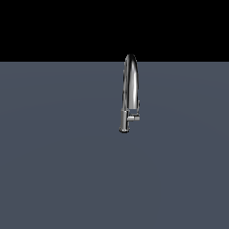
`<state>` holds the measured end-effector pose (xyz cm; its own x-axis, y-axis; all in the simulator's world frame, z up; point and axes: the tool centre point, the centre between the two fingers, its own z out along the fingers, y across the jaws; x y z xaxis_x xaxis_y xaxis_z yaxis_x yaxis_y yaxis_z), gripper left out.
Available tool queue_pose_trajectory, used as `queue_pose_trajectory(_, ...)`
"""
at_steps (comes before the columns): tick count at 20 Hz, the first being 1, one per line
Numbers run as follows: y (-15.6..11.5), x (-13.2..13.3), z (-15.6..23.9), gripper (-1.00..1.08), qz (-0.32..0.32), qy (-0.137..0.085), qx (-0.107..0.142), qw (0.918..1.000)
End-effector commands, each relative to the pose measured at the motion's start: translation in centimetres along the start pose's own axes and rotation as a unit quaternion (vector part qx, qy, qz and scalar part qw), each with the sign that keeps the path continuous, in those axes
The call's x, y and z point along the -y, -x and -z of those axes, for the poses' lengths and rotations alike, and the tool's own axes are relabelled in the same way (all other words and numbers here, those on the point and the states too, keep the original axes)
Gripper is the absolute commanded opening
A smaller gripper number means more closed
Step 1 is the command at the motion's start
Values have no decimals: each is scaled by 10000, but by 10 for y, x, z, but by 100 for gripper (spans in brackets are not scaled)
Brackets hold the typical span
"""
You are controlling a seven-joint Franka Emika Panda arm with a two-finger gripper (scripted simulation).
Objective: Turn on the faucet by rotating a designated handle.
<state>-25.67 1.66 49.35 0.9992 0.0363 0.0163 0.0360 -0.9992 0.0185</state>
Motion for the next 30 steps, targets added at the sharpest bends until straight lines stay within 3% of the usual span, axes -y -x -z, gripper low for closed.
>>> queue_pose_trajectory(1,0,0,0,-100,0,0,0,10000)
queue_pose_trajectory(14,-24,-2,-3,-100,-269,-260,259,9990)
queue_pose_trajectory(22,-64,-8,-10,-100,-716,-692,688,9926)
queue_pose_trajectory(30,-110,-19,-25,-100,-1254,-1217,1208,9772)
